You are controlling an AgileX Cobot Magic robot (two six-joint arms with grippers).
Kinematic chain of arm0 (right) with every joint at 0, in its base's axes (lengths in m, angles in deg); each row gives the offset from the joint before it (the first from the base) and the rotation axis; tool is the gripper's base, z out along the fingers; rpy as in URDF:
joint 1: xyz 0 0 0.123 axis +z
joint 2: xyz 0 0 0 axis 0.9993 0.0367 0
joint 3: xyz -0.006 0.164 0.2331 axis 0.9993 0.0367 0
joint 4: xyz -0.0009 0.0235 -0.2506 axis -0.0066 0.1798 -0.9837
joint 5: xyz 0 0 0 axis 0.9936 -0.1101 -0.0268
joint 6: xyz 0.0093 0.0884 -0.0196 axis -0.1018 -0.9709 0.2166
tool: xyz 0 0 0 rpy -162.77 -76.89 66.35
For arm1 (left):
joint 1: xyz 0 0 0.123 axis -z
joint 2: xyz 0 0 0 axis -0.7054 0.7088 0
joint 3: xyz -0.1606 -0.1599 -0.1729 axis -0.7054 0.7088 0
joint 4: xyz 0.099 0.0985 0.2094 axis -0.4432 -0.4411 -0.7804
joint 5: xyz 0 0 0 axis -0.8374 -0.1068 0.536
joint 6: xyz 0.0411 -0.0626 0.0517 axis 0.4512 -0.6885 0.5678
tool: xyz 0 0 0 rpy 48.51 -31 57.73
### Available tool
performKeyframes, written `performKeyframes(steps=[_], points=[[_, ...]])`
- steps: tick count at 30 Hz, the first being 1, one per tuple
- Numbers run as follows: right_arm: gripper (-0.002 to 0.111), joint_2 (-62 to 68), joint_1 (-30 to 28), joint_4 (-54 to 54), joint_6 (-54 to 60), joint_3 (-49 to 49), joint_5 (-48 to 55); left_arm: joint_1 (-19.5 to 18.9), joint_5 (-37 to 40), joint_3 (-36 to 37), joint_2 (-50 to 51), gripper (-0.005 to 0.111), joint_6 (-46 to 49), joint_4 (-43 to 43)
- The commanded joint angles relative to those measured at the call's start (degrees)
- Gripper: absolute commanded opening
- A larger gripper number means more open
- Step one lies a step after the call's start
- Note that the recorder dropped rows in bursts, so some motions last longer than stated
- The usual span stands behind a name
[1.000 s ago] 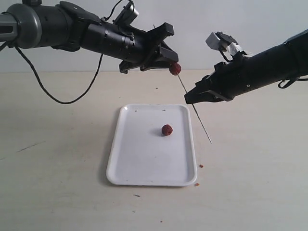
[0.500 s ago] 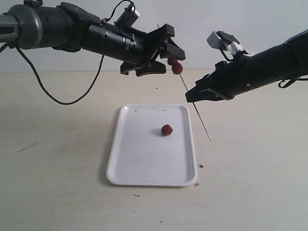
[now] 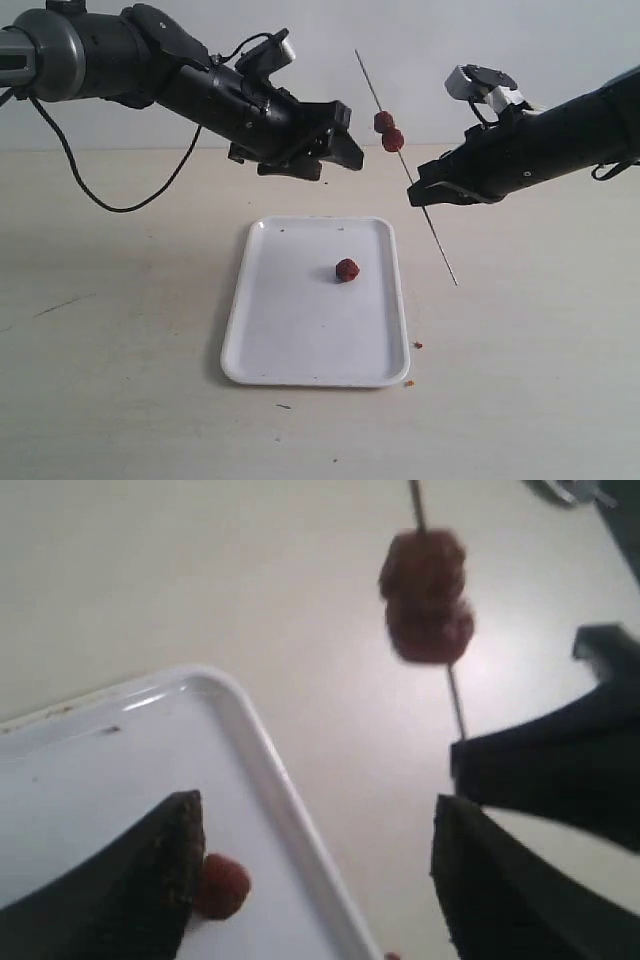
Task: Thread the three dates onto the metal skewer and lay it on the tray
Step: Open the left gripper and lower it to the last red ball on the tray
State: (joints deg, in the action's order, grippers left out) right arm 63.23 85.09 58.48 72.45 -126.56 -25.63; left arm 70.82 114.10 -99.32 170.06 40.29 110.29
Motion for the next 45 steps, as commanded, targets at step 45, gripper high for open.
performKeyframes(steps=[45], points=[[0.000,-0.31,-6.59,-8.55,-8.64,-0.15,3.40,16.59,-1.94,-2.68,6.22,0.061,-66.51,-55.19]])
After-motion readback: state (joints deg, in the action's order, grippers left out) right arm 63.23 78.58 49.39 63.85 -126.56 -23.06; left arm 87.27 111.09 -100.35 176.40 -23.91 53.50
